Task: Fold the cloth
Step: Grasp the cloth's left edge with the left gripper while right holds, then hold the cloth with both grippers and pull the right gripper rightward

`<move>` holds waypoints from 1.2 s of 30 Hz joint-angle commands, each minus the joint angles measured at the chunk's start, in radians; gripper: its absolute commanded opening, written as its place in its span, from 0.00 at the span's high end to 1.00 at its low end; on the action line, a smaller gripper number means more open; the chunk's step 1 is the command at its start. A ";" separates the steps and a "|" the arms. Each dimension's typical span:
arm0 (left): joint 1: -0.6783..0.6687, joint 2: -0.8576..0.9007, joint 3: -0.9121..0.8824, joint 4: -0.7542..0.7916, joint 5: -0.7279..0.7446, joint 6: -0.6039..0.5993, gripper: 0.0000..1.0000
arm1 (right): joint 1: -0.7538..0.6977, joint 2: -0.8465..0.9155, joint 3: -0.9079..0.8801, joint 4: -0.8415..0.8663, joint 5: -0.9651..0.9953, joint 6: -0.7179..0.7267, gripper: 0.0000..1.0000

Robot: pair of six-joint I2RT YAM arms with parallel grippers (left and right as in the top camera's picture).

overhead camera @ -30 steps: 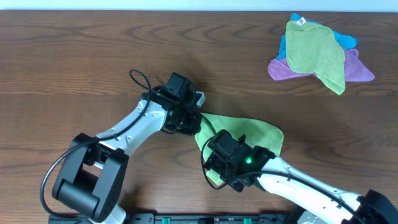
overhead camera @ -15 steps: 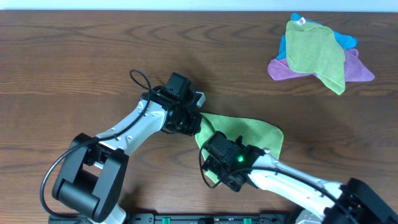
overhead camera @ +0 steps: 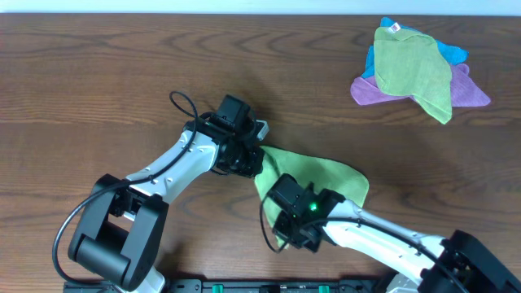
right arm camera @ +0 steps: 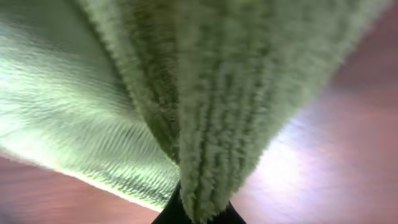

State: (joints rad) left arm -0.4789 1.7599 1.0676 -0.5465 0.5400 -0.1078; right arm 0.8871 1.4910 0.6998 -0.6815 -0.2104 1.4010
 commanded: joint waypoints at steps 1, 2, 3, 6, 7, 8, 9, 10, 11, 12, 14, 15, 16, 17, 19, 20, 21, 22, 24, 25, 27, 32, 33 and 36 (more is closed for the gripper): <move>0.002 0.000 0.010 -0.003 -0.035 0.002 0.94 | -0.003 -0.032 0.026 -0.107 -0.039 -0.034 0.99; 0.002 -0.001 0.010 -0.003 -0.036 0.008 0.94 | -0.003 -0.040 0.028 -0.156 -0.037 -0.034 0.99; 0.002 0.000 0.010 -0.003 -0.043 0.008 0.94 | -0.003 -0.052 0.028 -0.212 -0.036 -0.034 0.99; 0.002 0.000 0.010 -0.003 -0.042 0.007 0.94 | -0.005 -0.094 0.028 -0.257 -0.032 -0.056 0.99; 0.002 -0.001 0.010 -0.004 -0.042 0.006 0.94 | -0.007 -0.110 0.030 -0.257 -0.032 -0.066 0.99; 0.002 -0.001 0.010 -0.008 -0.034 -0.005 0.94 | -0.011 -0.131 0.036 -0.257 -0.031 -0.086 0.99; 0.002 -0.001 0.010 -0.016 -0.007 -0.015 0.94 | -0.017 -0.152 0.045 -0.258 -0.025 -0.098 0.99; 0.002 -0.001 0.010 -0.026 0.025 -0.023 0.94 | -0.023 -0.171 0.054 -0.261 -0.013 -0.105 0.99; 0.002 -0.001 0.010 -0.035 0.051 -0.025 0.94 | -0.028 -0.186 0.066 -0.267 0.007 -0.106 0.99; 0.002 -0.001 0.010 -0.049 0.066 -0.029 0.94 | -0.037 -0.203 0.082 -0.282 0.037 -0.111 0.99; 0.004 -0.003 0.010 -0.082 0.058 -0.031 0.94 | -0.060 -0.235 0.124 -0.326 0.105 -0.134 0.99; 0.011 -0.006 0.011 -0.092 0.055 -0.031 0.94 | -0.071 -0.246 0.146 -0.347 0.137 -0.151 0.99; 0.021 -0.009 0.011 -0.093 0.056 -0.031 0.94 | -0.083 -0.257 0.174 -0.376 0.173 -0.170 0.99; 0.031 -0.010 0.012 -0.090 0.055 -0.031 0.94 | -0.092 -0.264 0.198 -0.401 0.199 -0.181 0.99; 0.058 -0.011 0.017 -0.084 0.061 -0.035 0.94 | -0.109 -0.278 0.245 -0.451 0.238 -0.195 0.99; 0.069 -0.011 0.019 -0.078 0.065 -0.039 0.94 | -0.113 -0.283 0.262 -0.468 0.241 -0.195 0.99; 0.079 -0.011 0.021 -0.076 0.065 -0.039 0.94 | -0.114 -0.284 0.274 -0.480 0.241 -0.199 0.98; 0.085 -0.011 0.022 -0.076 0.063 -0.039 0.94 | -0.114 -0.285 0.279 -0.489 0.241 -0.199 0.99; 0.092 -0.011 0.023 -0.069 0.063 -0.039 0.94 | -0.114 -0.285 0.279 -0.514 0.243 -0.204 0.99; 0.094 -0.011 0.023 -0.066 0.061 -0.039 0.94 | -0.114 -0.285 0.279 -0.530 0.255 -0.206 0.98; 0.104 -0.011 0.024 -0.058 0.048 -0.051 0.94 | -0.115 -0.285 0.279 -0.580 0.296 -0.206 0.99; 0.124 -0.011 0.031 -0.045 0.053 -0.057 0.94 | -0.116 -0.285 0.280 -0.652 0.372 -0.206 0.99; 0.125 -0.011 0.032 -0.043 0.053 -0.057 0.94 | -0.116 -0.285 0.280 -0.654 0.379 -0.206 0.98; 0.125 -0.011 0.032 -0.042 0.053 -0.057 0.94 | -0.116 -0.285 0.280 -0.652 0.428 -0.206 0.91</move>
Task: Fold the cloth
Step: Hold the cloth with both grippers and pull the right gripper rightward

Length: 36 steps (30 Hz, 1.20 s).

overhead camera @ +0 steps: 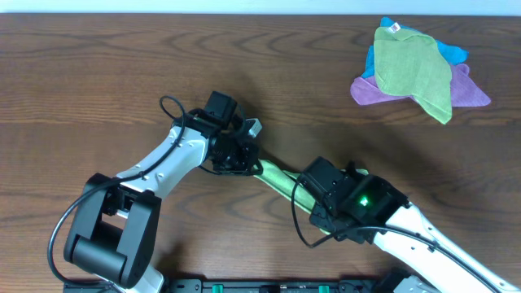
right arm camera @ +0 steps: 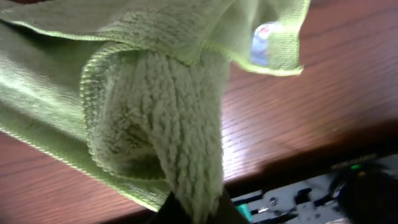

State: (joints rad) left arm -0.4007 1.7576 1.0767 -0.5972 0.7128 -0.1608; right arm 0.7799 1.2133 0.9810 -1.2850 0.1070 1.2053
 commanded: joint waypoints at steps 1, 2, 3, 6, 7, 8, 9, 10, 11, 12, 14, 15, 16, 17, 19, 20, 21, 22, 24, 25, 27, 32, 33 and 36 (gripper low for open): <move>0.047 -0.009 0.023 0.010 -0.120 -0.004 0.94 | -0.009 -0.007 -0.001 -0.043 0.132 -0.010 0.86; 0.047 -0.009 0.023 0.011 -0.120 -0.004 0.94 | -0.009 -0.007 -0.001 -0.030 0.145 -0.010 0.76; 0.047 -0.009 0.023 0.011 -0.119 -0.004 0.94 | -0.009 -0.007 -0.001 -0.014 0.148 -0.010 0.67; 0.047 -0.009 0.023 0.012 -0.117 -0.004 0.94 | -0.009 -0.007 -0.001 0.037 0.132 -0.010 0.72; 0.047 -0.009 0.023 0.012 -0.117 -0.004 0.94 | -0.009 -0.007 -0.001 0.057 0.119 -0.010 0.93; 0.047 -0.009 0.023 0.012 -0.117 -0.004 0.94 | -0.009 -0.007 -0.001 0.071 0.109 -0.010 0.99; 0.047 -0.009 0.023 0.012 -0.117 -0.004 0.94 | -0.009 -0.007 -0.001 0.075 0.110 -0.010 0.99; 0.047 -0.009 0.023 0.014 -0.117 -0.004 0.94 | -0.009 -0.007 -0.001 0.078 0.110 -0.010 0.86; 0.047 -0.009 0.023 0.015 -0.117 -0.004 0.94 | -0.009 -0.007 -0.001 0.077 0.109 -0.010 0.64; 0.047 -0.009 0.023 0.018 -0.117 -0.004 0.94 | -0.008 -0.007 -0.001 0.077 0.102 -0.010 0.50; 0.047 -0.009 0.023 0.020 -0.117 -0.002 0.94 | -0.007 -0.007 -0.002 0.082 0.058 -0.010 0.43; 0.047 -0.009 0.023 0.020 -0.117 0.000 0.94 | -0.003 -0.007 -0.006 0.093 0.034 -0.010 0.44; 0.047 -0.009 0.023 0.020 -0.117 0.000 0.94 | 0.005 -0.007 -0.017 0.115 0.011 -0.011 0.39; 0.047 -0.009 0.023 0.019 -0.117 0.000 0.94 | 0.013 -0.007 -0.028 0.137 0.007 -0.010 0.36; 0.047 -0.009 0.023 0.019 -0.117 0.000 0.94 | 0.028 -0.006 -0.068 0.227 -0.032 -0.010 0.31; 0.047 -0.009 0.023 0.019 -0.116 0.000 0.94 | 0.031 -0.002 -0.105 0.305 -0.082 -0.010 0.33; 0.047 -0.009 0.023 0.019 -0.116 0.000 0.94 | 0.031 0.006 -0.137 0.369 -0.125 -0.010 0.34; 0.047 -0.009 0.023 0.019 -0.116 0.000 0.94 | 0.030 0.016 -0.163 0.412 -0.159 -0.008 0.33; 0.047 -0.009 0.023 0.019 -0.112 0.000 0.94 | 0.030 0.040 -0.206 0.480 -0.204 0.000 0.36; 0.047 -0.009 0.023 0.019 -0.109 0.000 0.94 | 0.030 0.055 -0.221 0.502 -0.228 0.016 0.36; 0.047 -0.009 0.023 0.020 -0.110 0.000 0.94 | 0.031 0.091 -0.237 0.533 -0.277 0.039 0.37; 0.047 -0.009 0.023 0.026 -0.111 0.000 0.94 | 0.031 0.195 -0.239 0.599 -0.407 0.050 0.37; 0.047 -0.009 0.023 0.026 -0.111 0.000 0.94 | 0.031 0.214 -0.239 0.614 -0.435 0.050 0.37; 0.047 -0.009 0.023 0.027 -0.114 0.000 0.94 | 0.031 0.253 -0.239 0.627 -0.488 0.051 0.43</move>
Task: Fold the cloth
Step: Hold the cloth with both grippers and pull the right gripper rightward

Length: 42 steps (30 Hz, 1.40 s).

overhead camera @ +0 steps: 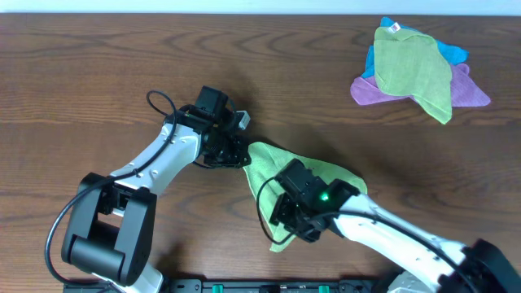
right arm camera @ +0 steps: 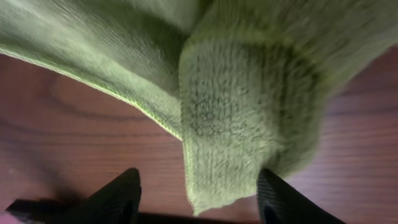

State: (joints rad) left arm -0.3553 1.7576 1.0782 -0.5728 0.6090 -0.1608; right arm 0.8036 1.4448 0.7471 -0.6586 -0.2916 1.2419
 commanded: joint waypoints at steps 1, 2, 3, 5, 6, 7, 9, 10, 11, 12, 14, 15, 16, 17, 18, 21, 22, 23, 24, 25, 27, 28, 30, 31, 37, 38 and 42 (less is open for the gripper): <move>0.002 -0.009 0.022 0.002 -0.014 0.000 0.94 | 0.009 0.027 -0.005 0.000 -0.104 0.014 0.44; 0.002 -0.009 0.022 0.002 -0.014 0.000 0.94 | 0.011 0.028 -0.005 -0.003 -0.113 0.014 0.44; 0.002 -0.009 0.022 0.003 -0.014 0.000 0.94 | 0.015 0.028 -0.005 -0.012 -0.117 0.019 0.45; 0.002 -0.009 0.022 0.005 -0.014 0.000 0.94 | 0.023 0.028 -0.005 -0.042 -0.117 0.029 0.45; 0.002 -0.009 0.022 0.006 -0.014 0.000 0.94 | 0.028 0.028 -0.005 -0.062 -0.117 0.029 0.45; 0.002 -0.009 0.022 0.007 -0.014 0.000 0.94 | 0.031 0.028 -0.005 -0.081 -0.117 0.029 0.48; 0.002 -0.009 0.022 0.011 -0.015 0.000 0.94 | 0.036 0.028 -0.005 -0.098 -0.117 0.029 0.54; 0.002 -0.009 0.022 0.013 -0.015 0.000 0.94 | 0.036 0.028 -0.005 -0.101 -0.117 0.029 0.56; 0.002 -0.009 0.022 0.016 -0.014 0.000 0.94 | 0.036 0.028 -0.005 -0.101 -0.116 0.029 0.58; 0.002 -0.009 0.022 0.019 -0.014 0.000 0.94 | 0.036 0.028 -0.005 -0.101 -0.115 0.029 0.58; 0.002 -0.009 0.022 0.024 -0.014 -0.001 0.94 | 0.038 0.028 -0.005 -0.100 -0.111 0.029 0.59; 0.002 -0.009 0.022 0.024 -0.014 -0.001 0.94 | 0.042 0.028 -0.005 -0.099 -0.105 0.029 0.57; 0.002 -0.009 0.022 0.024 -0.014 -0.001 0.94 | 0.047 0.028 -0.005 -0.097 -0.097 0.030 0.53; 0.002 -0.009 0.022 0.024 -0.014 -0.001 0.94 | 0.054 0.028 -0.005 -0.090 -0.089 0.030 0.46; 0.002 -0.009 0.022 0.024 -0.014 -0.001 0.94 | 0.061 0.028 -0.005 -0.080 -0.085 0.042 0.44; 0.002 -0.009 0.022 0.024 -0.014 0.000 0.94 | 0.087 0.029 -0.005 -0.029 -0.101 0.057 0.43; 0.002 -0.009 0.022 0.024 -0.014 0.000 0.94 | 0.094 0.029 -0.005 -0.021 -0.102 0.065 0.44; 0.002 -0.009 0.022 0.024 -0.014 -0.001 0.94 | 0.101 0.029 -0.005 -0.022 -0.100 0.074 0.45; 0.002 -0.009 0.022 0.024 -0.014 0.000 0.94 | 0.104 0.029 -0.005 -0.022 -0.097 0.074 0.45; 0.002 -0.009 0.022 0.024 -0.014 0.000 0.94 | 0.106 0.031 -0.005 -0.022 -0.091 0.074 0.48; 0.002 -0.009 0.022 0.024 -0.014 0.000 0.94 | 0.108 0.033 -0.005 -0.023 -0.083 0.074 0.53; 0.002 -0.009 0.022 0.024 -0.014 0.000 0.94 | 0.108 0.033 -0.005 -0.028 -0.081 0.074 0.53; 0.002 -0.009 0.022 0.024 -0.014 0.000 0.94 | 0.108 0.041 -0.005 -0.038 -0.066 0.074 0.52; 0.002 -0.009 0.022 0.024 -0.014 0.000 0.94 | 0.109 0.047 -0.005 -0.040 -0.058 0.074 0.50; 0.002 -0.009 0.022 0.024 -0.014 0.000 0.94 | 0.109 0.109 -0.005 -0.021 -0.053 0.069 0.47; 0.002 -0.009 0.022 0.024 -0.014 0.000 0.94 | 0.109 0.114 -0.005 -0.016 -0.055 0.069 0.49; 0.002 -0.009 0.022 0.024 -0.014 0.000 0.94 | 0.108 0.114 -0.005 -0.011 -0.056 0.069 0.57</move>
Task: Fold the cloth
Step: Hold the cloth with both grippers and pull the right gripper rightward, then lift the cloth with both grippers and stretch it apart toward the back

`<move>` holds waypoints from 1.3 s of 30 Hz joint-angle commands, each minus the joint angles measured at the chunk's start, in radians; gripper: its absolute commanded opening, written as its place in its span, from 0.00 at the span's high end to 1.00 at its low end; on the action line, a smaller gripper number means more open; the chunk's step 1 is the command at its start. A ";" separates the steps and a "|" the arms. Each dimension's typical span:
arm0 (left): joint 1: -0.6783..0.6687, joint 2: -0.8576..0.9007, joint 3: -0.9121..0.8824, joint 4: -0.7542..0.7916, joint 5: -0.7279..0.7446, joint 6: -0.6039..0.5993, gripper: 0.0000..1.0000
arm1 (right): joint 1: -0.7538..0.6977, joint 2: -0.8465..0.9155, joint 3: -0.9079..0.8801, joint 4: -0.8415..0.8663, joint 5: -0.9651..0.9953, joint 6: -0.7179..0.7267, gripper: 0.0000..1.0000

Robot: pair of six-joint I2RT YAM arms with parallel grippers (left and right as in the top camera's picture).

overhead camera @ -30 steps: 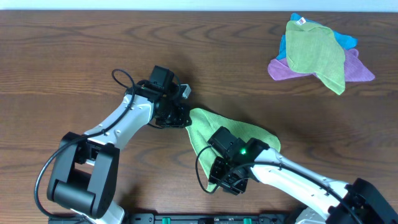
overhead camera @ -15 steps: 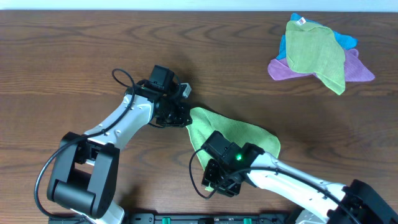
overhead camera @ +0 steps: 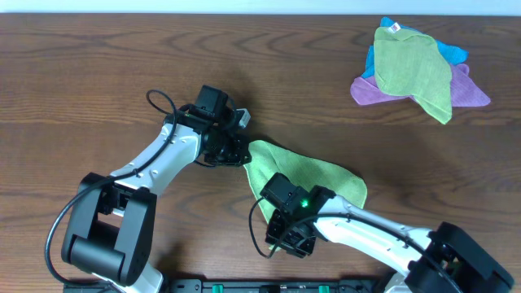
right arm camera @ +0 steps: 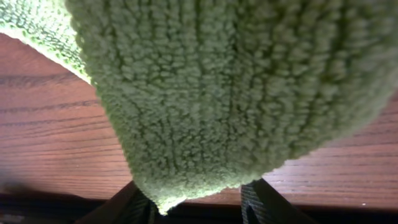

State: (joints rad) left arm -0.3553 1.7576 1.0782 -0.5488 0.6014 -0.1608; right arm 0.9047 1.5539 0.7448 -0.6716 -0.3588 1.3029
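Note:
A green cloth (overhead camera: 317,181) lies spread on the wooden table, just right of centre. My left gripper (overhead camera: 238,153) sits at its upper left corner and looks shut on that corner. Over the cloth's near left part is my right gripper (overhead camera: 282,238). In the right wrist view the right gripper (right arm camera: 199,198) is open. Its dark fingers (right arm camera: 134,200) stand wide apart, and a rounded fold of the cloth (right arm camera: 236,81) reaches down between them, filling most of the picture.
A pile of green, blue and purple cloths (overhead camera: 415,69) lies at the far right corner. A black rail (overhead camera: 244,285) runs along the table's near edge, close behind my right gripper.
My right gripper has moved a little toward the near edge, still open, and the cloth's fold now reaches further in between its fingers. The left arm and the cloth's outline have not changed.
At first both grippers held the cloth, bunched between them. Then my right gripper was farther right and the cloth was a narrow band. Later the right gripper was open, the cloth lay spread and the left arm was farther left. Now the right gripper straddles the near fold.

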 commanded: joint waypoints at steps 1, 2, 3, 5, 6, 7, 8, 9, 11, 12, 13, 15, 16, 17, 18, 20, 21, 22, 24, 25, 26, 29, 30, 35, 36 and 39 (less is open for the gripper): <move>0.002 -0.009 0.022 0.000 -0.006 0.000 0.94 | 0.007 0.005 -0.002 0.002 0.011 0.006 0.64; 0.002 -0.009 0.022 0.000 -0.006 0.000 0.94 | 0.006 0.005 -0.002 0.003 0.011 0.004 0.71; 0.002 -0.009 0.022 0.000 -0.006 0.000 0.94 | 0.006 0.005 -0.002 0.002 0.010 0.003 0.80; 0.002 -0.009 0.022 0.000 -0.006 0.000 0.94 | 0.006 0.005 -0.002 0.002 0.011 0.000 0.99; 0.002 -0.009 0.022 0.000 -0.006 0.000 0.94 | 0.006 0.005 -0.002 -0.001 0.011 0.000 0.99; 0.002 -0.009 0.022 0.000 -0.006 0.000 0.94 | 0.006 0.005 -0.002 -0.002 0.011 0.000 0.99; 0.002 -0.009 0.022 0.000 -0.006 0.000 0.94 | 0.006 0.005 -0.002 -0.002 0.011 -0.003 0.99; 0.002 -0.009 0.022 0.000 -0.006 0.000 0.94 | 0.006 0.005 -0.002 -0.005 0.011 -0.003 0.99; 0.002 -0.009 0.022 0.000 -0.006 0.000 0.95 | 0.006 0.005 -0.002 -0.016 0.011 -0.011 0.99; 0.002 -0.009 0.022 0.000 -0.006 0.000 0.94 | 0.004 0.005 0.000 -0.029 0.011 -0.034 0.99; 0.002 -0.009 0.022 0.000 -0.006 0.000 0.94 | 0.000 0.004 0.007 -0.058 0.011 -0.056 0.99; 0.002 -0.009 0.022 0.000 -0.001 0.000 0.94 | -0.016 -0.001 0.036 -0.154 0.021 -0.107 0.99; 0.002 -0.009 0.024 -0.001 0.030 0.000 0.94 | -0.029 -0.007 0.071 -0.250 0.050 -0.136 0.99; 0.002 -0.009 0.025 0.000 0.057 -0.001 0.94 | -0.036 -0.016 0.103 -0.321 0.080 -0.168 0.99; 0.002 -0.010 0.026 -0.001 0.079 -0.004 0.94 | -0.042 -0.027 0.137 -0.380 0.109 -0.194 0.99; 0.002 -0.012 0.033 -0.008 0.121 -0.020 0.94 | -0.050 -0.054 0.211 -0.473 0.156 -0.232 0.99; 0.002 -0.016 0.039 -0.008 0.149 -0.033 0.94 | -0.056 -0.072 0.258 -0.513 0.177 -0.254 0.99; 0.002 -0.021 0.047 -0.008 0.183 -0.046 0.94 | -0.062 -0.087 0.301 -0.542 0.195 -0.269 0.99; 0.006 -0.039 0.087 -0.031 0.211 -0.090 0.94 | -0.081 -0.118 0.406 -0.605 0.232 -0.302 0.99; 0.011 -0.051 0.117 -0.053 0.212 -0.106 0.94 | -0.093 -0.129 0.455 -0.636 0.258 -0.312 0.99; 0.017 -0.066 0.154 -0.080 0.212 -0.106 0.94 | -0.106 -0.137 0.499 -0.665 0.290 -0.318 0.99; 0.044 -0.116 0.286 -0.138 0.211 -0.106 0.95 | -0.167 -0.147 0.655 -0.734 0.408 -0.367 0.99; 0.050 -0.130 0.326 -0.152 0.211 -0.106 0.94 | -0.188 -0.147 0.698 -0.735 0.440 -0.391 0.99; 0.094 -0.192 0.534 -0.231 0.173 -0.105 0.94 | -0.281 -0.146 0.814 -0.620 0.651 -0.497 0.99; 0.106 -0.198 0.565 -0.238 0.151 -0.100 0.94 | -0.298 -0.146 0.828 -0.588 0.684 -0.524 0.99; 0.141 -0.203 0.647 -0.292 0.090 -0.084 0.94 | -0.351 -0.147 0.877 -0.542 0.706 -0.560 0.99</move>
State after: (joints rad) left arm -0.2432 1.5547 1.6783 -0.8124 0.7517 -0.2615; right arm 0.5926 1.4132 1.5726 -1.2247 0.2325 0.8238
